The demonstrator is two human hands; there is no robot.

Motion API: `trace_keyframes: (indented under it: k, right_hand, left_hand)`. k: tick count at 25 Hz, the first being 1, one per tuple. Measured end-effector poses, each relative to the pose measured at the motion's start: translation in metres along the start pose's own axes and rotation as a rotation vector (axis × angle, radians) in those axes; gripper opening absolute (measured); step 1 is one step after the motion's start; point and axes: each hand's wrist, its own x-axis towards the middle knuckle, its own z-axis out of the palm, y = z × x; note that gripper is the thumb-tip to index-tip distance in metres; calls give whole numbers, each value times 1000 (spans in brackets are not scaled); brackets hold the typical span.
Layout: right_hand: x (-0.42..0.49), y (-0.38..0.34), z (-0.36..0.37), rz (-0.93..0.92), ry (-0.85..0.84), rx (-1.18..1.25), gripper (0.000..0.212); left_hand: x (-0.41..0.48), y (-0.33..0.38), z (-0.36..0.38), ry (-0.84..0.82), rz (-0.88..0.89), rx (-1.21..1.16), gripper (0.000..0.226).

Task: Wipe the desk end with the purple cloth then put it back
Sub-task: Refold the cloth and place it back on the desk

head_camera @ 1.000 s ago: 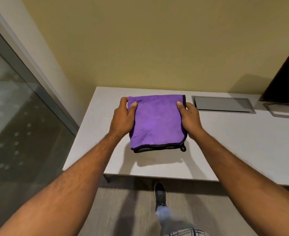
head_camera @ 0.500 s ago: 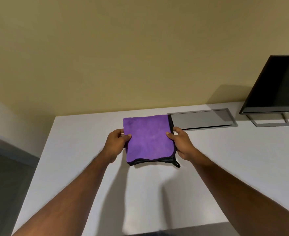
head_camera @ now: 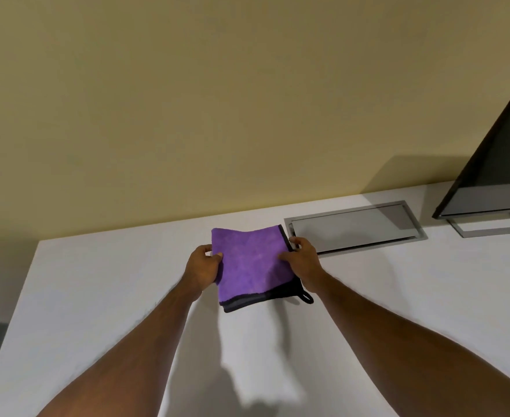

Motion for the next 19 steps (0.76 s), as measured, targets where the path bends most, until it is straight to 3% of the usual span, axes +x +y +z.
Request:
trace_keyframes:
  k: [6, 11, 14, 19]
  right_hand:
    - [48, 6, 7, -167, 78, -134, 44]
    - [45, 19, 11, -417, 72, -656, 56]
    - [28, 43, 17, -584, -38, -954, 61]
    - [16, 72, 24, -559, -160, -1149, 68]
  left_hand:
    - [52, -3, 17, -14, 19, -22, 45]
    - [54, -17, 25, 84, 234, 373, 64]
    - [39, -35, 34, 29, 424, 516, 60]
    - [26, -64, 45, -94, 444, 931, 70]
